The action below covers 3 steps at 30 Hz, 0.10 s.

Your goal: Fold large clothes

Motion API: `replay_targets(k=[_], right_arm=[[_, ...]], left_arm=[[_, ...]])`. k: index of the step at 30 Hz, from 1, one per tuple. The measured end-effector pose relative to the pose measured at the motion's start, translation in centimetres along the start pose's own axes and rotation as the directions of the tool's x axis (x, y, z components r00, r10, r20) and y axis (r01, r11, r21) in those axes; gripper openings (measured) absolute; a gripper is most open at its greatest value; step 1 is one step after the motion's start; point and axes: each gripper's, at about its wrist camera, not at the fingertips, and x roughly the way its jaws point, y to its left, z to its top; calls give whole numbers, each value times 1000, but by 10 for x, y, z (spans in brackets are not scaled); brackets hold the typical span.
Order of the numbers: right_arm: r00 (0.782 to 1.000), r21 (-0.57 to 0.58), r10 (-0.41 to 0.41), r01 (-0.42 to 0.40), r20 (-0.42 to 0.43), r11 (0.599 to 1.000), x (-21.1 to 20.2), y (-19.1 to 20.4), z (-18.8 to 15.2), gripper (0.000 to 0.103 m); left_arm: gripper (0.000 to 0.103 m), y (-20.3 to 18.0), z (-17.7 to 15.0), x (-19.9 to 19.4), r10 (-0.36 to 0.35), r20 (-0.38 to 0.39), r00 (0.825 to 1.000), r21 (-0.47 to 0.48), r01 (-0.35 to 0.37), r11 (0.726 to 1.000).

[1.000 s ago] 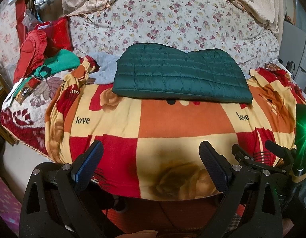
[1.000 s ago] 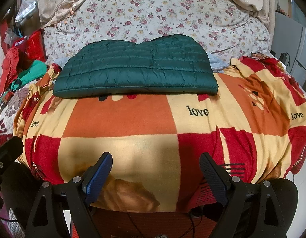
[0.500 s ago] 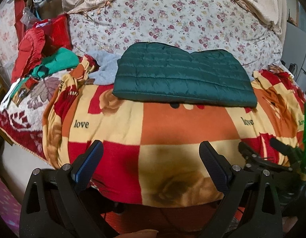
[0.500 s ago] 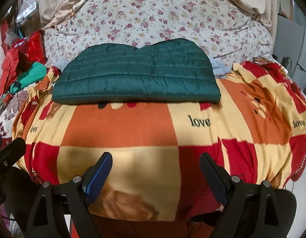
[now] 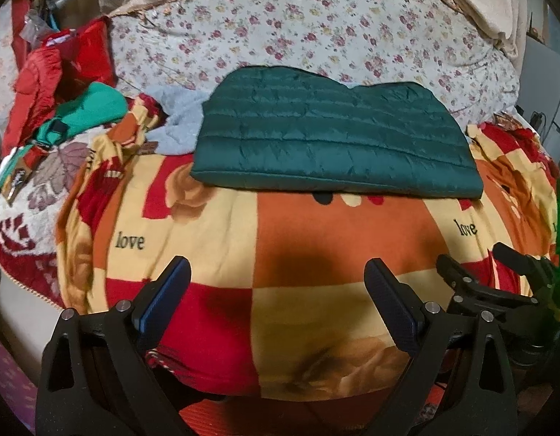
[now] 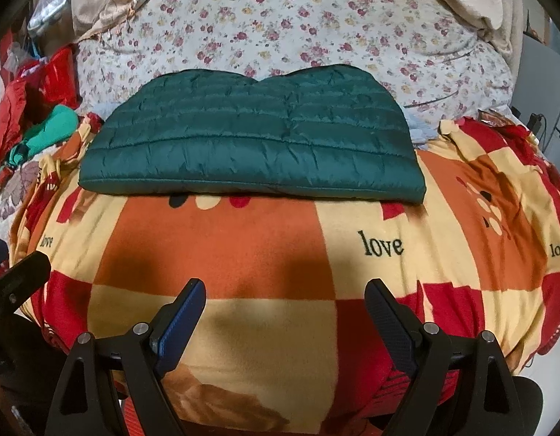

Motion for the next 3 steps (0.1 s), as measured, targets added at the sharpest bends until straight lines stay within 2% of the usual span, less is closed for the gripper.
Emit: replay_targets(k=[3], right_arm=[[1000,2,1,-1,-12,1000,5,-1,0,87]], left_arm=[[97,-2,-1,9,16,-14,1000,7,-16,1000]])
